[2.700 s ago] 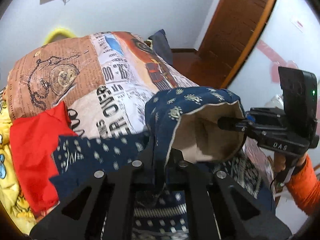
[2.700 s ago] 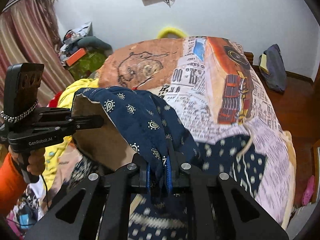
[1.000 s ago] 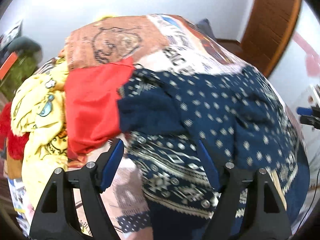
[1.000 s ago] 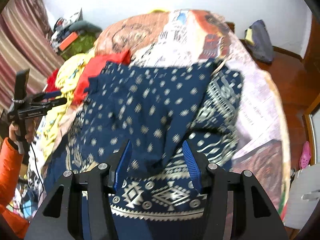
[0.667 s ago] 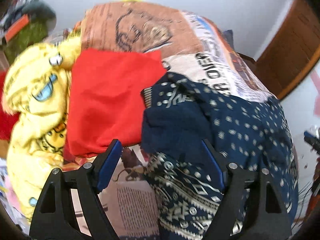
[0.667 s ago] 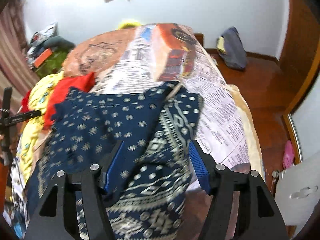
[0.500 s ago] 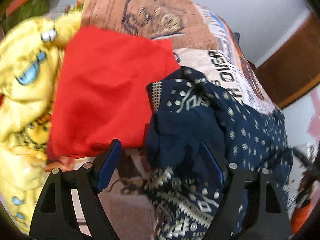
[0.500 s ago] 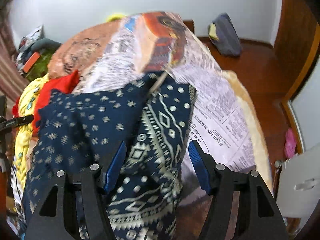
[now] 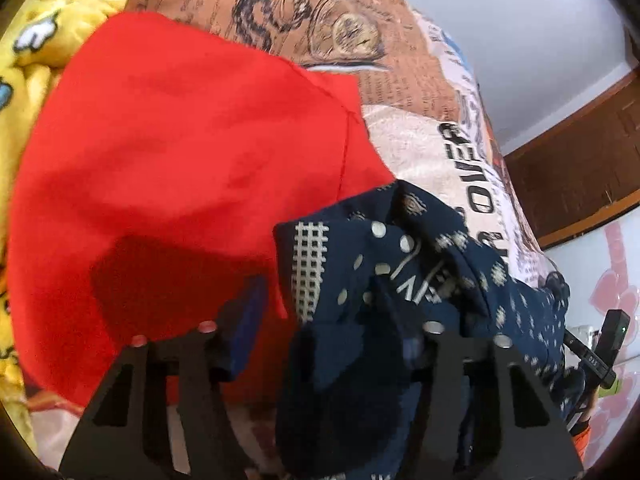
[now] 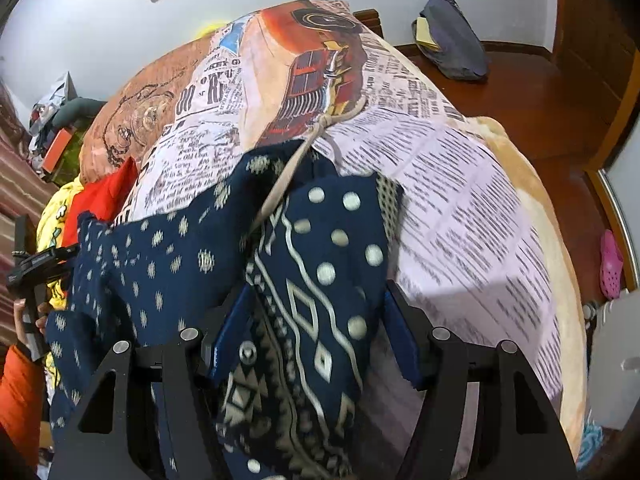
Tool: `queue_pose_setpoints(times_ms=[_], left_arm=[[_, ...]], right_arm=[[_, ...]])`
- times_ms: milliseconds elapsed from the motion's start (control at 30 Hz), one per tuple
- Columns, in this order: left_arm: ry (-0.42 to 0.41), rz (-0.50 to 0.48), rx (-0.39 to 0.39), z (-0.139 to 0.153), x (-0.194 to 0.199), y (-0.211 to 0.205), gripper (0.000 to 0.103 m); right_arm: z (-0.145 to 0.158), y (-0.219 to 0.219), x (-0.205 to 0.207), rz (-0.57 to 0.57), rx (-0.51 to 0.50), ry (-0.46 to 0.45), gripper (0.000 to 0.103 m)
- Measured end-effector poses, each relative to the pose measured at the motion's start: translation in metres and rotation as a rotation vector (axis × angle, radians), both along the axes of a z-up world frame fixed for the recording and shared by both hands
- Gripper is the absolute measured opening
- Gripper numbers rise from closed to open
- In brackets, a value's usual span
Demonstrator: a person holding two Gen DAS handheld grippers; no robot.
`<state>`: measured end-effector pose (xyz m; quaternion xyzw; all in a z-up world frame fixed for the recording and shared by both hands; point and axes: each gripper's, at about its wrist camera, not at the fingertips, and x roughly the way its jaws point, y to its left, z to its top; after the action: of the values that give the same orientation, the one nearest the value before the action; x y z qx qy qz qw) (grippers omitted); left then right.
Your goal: Fold large clothes
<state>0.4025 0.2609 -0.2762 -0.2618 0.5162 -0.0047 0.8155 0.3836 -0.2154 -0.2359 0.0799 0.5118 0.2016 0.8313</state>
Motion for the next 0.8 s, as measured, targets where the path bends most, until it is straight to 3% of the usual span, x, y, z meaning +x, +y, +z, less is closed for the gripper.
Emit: queue_pose_setpoints(times_ms=[100, 200, 233, 267, 367, 567, 800], left_arm=[[-0.008, -0.002, -0.031, -0.004, 0.003, -0.003, 0.028], [-0.042, -0.029, 0.077, 0.008, 0.001, -0.018, 0.013], [-0.047, -0.034, 0.112, 0.011, -0.001, -0.023, 0.012], [-0.054, -0.041, 0.154, 0.017, -0.003, -0.029, 0.009], [-0.092, -0.048, 0.253, 0.038, -0.012, -0.039, 0.007], [-0.190, -0.062, 0.299, 0.090, -0.026, -0.048, 0.007], [-0.303, -0.001, 0.426, 0.150, -0.032, -0.045, 0.006]], right_arm=[[-0.001, 0.003, 0.007, -0.005, 0.021, 0.011, 0.060], [-0.001, 0.008, 0.008, 0.001, 0.012, 0.005, 0.039], [-0.001, 0.010, 0.009, 0.012, 0.025, 0.013, 0.025], [0.000, 0.010, 0.010, 0.013, 0.035, 0.017, 0.021], [0.013, 0.014, 0.007, 0.023, 0.033, -0.024, 0.016], [0.058, 0.028, 0.004, 0.056, 0.023, -0.138, 0.011], [0.103, 0.067, 0.016, 0.109, 0.019, -0.266, 0.011]])
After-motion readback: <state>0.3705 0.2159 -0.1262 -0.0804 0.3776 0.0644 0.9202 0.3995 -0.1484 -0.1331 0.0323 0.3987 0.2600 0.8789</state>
